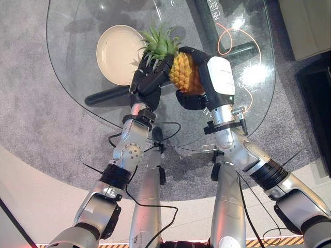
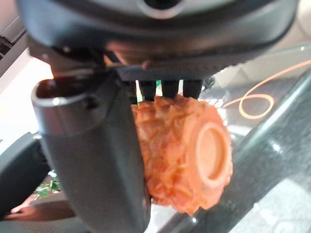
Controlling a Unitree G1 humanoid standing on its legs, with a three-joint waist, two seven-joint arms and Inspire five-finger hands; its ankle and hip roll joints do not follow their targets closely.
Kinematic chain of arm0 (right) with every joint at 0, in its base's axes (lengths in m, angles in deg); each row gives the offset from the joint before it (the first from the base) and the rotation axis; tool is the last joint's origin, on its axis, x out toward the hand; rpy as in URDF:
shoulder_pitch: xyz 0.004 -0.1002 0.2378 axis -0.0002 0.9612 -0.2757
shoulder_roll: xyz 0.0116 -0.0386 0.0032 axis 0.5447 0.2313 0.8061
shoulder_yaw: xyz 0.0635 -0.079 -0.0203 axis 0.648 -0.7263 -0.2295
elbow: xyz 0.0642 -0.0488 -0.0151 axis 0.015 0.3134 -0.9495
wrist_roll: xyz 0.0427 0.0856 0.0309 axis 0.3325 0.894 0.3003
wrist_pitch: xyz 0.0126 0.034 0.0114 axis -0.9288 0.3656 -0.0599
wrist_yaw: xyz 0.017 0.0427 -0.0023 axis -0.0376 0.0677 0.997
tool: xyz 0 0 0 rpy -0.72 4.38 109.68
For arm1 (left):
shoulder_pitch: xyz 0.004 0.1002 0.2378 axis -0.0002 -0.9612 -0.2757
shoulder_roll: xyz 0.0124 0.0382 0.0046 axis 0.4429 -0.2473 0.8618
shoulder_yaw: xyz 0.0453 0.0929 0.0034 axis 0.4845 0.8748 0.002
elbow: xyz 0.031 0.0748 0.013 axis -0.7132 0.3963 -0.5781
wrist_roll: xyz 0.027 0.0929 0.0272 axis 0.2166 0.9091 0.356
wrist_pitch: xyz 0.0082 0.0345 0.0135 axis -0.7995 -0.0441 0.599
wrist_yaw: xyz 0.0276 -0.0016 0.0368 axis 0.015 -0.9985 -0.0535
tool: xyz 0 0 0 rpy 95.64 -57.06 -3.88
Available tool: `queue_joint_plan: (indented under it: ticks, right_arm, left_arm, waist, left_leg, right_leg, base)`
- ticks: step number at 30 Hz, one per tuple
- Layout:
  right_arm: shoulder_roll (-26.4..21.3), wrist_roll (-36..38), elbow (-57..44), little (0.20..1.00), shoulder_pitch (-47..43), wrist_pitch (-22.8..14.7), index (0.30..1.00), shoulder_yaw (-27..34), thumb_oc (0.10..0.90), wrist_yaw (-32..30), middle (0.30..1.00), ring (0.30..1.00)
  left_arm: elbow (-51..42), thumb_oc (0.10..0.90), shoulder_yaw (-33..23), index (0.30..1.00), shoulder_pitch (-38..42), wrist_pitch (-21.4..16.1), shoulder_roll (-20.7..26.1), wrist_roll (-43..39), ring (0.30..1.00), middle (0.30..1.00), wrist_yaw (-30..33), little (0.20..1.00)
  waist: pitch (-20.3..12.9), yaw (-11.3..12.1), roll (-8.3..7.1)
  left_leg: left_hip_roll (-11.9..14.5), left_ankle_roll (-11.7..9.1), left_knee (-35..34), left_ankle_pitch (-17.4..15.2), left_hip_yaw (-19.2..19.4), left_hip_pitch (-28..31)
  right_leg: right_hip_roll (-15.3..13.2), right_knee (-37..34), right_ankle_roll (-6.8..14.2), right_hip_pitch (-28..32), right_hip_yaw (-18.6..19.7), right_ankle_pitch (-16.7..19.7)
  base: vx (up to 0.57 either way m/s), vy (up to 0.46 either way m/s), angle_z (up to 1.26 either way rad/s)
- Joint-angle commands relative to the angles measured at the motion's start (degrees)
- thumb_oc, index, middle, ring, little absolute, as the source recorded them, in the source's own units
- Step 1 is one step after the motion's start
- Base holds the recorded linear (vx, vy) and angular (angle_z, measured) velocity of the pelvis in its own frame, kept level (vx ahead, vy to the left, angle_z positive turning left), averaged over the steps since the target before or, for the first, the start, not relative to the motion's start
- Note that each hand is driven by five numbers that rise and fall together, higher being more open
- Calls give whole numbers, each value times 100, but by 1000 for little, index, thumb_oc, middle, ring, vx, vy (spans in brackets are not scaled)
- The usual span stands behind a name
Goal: Pick up the fruit to the plate
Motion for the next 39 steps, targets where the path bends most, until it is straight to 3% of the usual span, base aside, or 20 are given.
queue_joint_plan:
  ticks: [1, 11, 29, 30, 31, 33, 39]
  right_arm:
    - [193, -95, -1035, 200, -1076, -442, 300, -38, 100, -76, 300, 300]
    - [206, -151, -1155, 200, -1167, -556, 300, -182, 100, 192, 300, 300]
    - [8, -220, -1294, 200, -1355, -1027, 300, -445, 100, 478, 300, 300]
    - [-3, -201, -1293, 200, -1376, -1039, 300, -459, 100, 479, 300, 300]
    - [-12, -193, -1273, 200, -1376, -1082, 300, -444, 100, 482, 300, 300]
    - [13, -195, -1269, 200, -1375, -1063, 300, -458, 100, 465, 300, 300]
    - [38, -195, -1228, 200, -1384, -1058, 300, -462, 100, 408, 300, 300]
  left_arm:
    - [-601, 800, 144, 900, 720, -418, -34, -101, 900, 900, -87, 900]
    - [-697, 800, 111, 900, 726, -599, -98, -409, 900, 900, 59, 900]
    - [-916, 800, 68, 900, 756, -1373, -126, -542, 900, 900, 56, 900]
    - [-917, 751, 67, 858, 772, -1603, -120, -358, 858, 858, 54, 851]
    - [-919, 366, 59, 528, 789, -1752, -116, -371, 528, 528, 43, 466]
    - [-942, 100, 33, 300, 789, -1983, -136, -296, 300, 300, 107, 200]
    - [-989, 100, -47, 300, 836, -2207, -146, -130, 300, 300, 194, 200]
  waist:
    - [-84, 41, -39]
    - [-84, 76, -48]
    - [-84, 119, -81]
    - [-84, 120, -90]
    - [-84, 118, -98]
    - [-84, 124, -106]
    - [-84, 140, -130]
  left_leg:
    - [-316, 113, 277, -733, 289, 311]
    - [-335, 120, 279, -714, 262, 301]
    - [-357, 106, 284, -707, 221, 310]
    - [-355, 101, 292, -708, 223, 304]
    - [-354, 106, 287, -705, 219, 305]
    - [-352, 99, 285, -709, 208, 296]
    - [-353, 98, 289, -672, 190, 216]
  right_leg:
    - [211, -1459, -19, 663, -505, 705]
    - [198, -1444, -14, 663, -539, 719]
    - [184, -1460, -3, 698, -594, 730]
    - [179, -1461, 2, 700, -601, 730]
    - [184, -1465, -2, 700, -600, 736]
    - [187, -1463, -1, 690, -596, 733]
    - [198, -1487, -11, 639, -607, 775]
  base:
    - [0, 0, 0]
    - [0, 0, 0]
    - [0, 0, 0]
    - [0, 0, 0]
    - [0, 0, 0]
    - [0, 0, 0]
    - [0, 0, 0]
